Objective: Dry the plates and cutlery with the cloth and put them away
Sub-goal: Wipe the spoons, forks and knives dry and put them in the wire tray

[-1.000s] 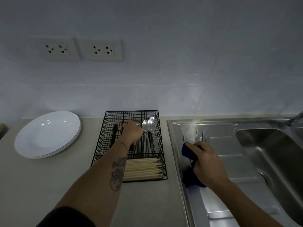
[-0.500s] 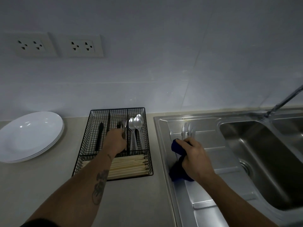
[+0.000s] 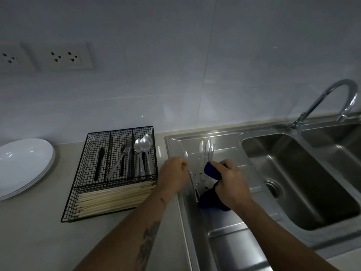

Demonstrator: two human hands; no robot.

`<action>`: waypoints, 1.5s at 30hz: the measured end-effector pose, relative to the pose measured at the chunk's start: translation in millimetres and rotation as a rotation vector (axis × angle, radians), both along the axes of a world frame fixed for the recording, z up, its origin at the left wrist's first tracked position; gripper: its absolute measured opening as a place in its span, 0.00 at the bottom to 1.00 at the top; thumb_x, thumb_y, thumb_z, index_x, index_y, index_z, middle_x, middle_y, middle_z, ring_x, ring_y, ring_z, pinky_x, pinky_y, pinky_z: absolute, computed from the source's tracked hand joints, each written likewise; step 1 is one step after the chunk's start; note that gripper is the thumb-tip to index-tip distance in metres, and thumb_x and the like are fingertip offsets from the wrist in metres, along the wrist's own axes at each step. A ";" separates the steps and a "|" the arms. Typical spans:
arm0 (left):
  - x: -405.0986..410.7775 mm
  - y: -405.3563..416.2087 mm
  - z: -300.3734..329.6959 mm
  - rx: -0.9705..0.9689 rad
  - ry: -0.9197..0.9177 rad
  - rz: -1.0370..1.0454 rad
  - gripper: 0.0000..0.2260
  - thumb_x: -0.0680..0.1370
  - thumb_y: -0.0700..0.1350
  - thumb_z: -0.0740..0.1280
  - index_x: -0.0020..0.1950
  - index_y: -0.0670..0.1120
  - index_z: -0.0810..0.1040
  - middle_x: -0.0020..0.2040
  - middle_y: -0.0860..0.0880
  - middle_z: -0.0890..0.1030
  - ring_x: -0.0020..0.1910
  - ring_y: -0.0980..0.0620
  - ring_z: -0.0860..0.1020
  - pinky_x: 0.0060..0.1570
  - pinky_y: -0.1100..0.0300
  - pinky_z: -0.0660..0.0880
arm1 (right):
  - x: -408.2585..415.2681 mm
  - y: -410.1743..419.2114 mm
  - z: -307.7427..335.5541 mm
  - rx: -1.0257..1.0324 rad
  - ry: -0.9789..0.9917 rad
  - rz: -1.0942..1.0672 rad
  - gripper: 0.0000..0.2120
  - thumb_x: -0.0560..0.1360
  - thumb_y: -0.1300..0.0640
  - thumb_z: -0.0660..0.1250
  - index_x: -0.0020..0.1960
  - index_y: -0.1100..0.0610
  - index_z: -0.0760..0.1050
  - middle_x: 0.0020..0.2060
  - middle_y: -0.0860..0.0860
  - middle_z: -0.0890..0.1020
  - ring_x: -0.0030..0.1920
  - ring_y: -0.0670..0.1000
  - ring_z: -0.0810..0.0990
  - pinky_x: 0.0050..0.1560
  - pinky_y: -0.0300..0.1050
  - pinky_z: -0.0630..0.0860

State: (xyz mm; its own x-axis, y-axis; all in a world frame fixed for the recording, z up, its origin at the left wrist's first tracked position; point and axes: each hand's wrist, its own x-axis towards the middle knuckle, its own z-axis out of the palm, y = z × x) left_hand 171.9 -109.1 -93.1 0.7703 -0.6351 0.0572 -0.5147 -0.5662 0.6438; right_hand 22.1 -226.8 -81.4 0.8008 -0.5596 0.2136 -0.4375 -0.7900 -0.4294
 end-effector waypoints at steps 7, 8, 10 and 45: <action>-35.6 -37.9 -32.9 0.238 0.092 0.115 0.09 0.76 0.43 0.66 0.55 0.45 0.75 0.53 0.45 0.77 0.53 0.45 0.77 0.50 0.53 0.77 | -19.4 -20.4 -8.5 0.016 0.029 0.036 0.28 0.64 0.70 0.69 0.62 0.55 0.77 0.51 0.52 0.76 0.48 0.55 0.76 0.43 0.48 0.77; -36.9 -41.6 -33.3 0.259 0.085 0.128 0.13 0.75 0.42 0.67 0.59 0.44 0.73 0.56 0.44 0.75 0.55 0.45 0.76 0.53 0.53 0.77 | -22.0 -24.0 -10.1 0.021 0.039 0.039 0.27 0.64 0.70 0.70 0.62 0.55 0.76 0.51 0.52 0.76 0.49 0.55 0.75 0.43 0.46 0.76; -38.0 -49.6 -32.4 0.284 0.094 0.168 0.18 0.74 0.42 0.70 0.62 0.44 0.72 0.59 0.43 0.74 0.58 0.44 0.75 0.55 0.54 0.77 | -25.6 -31.1 -12.5 0.026 0.057 0.048 0.27 0.65 0.68 0.71 0.62 0.54 0.76 0.51 0.51 0.76 0.49 0.54 0.75 0.43 0.44 0.74; -38.8 -12.8 -27.8 0.555 -0.324 0.092 0.21 0.75 0.43 0.69 0.65 0.46 0.67 0.61 0.45 0.71 0.57 0.47 0.73 0.56 0.54 0.73 | -25.6 -51.4 -3.9 0.193 0.068 0.134 0.27 0.65 0.70 0.63 0.61 0.50 0.73 0.55 0.48 0.74 0.51 0.52 0.75 0.50 0.46 0.76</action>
State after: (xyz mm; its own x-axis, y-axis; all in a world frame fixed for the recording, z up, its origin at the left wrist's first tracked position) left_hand 133.1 -121.9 -120.9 0.8216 -0.5696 -0.0227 -0.5674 -0.8210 0.0630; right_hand -3.5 -278.2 -85.4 0.8795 -0.4726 0.0555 -0.3676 -0.7489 -0.5514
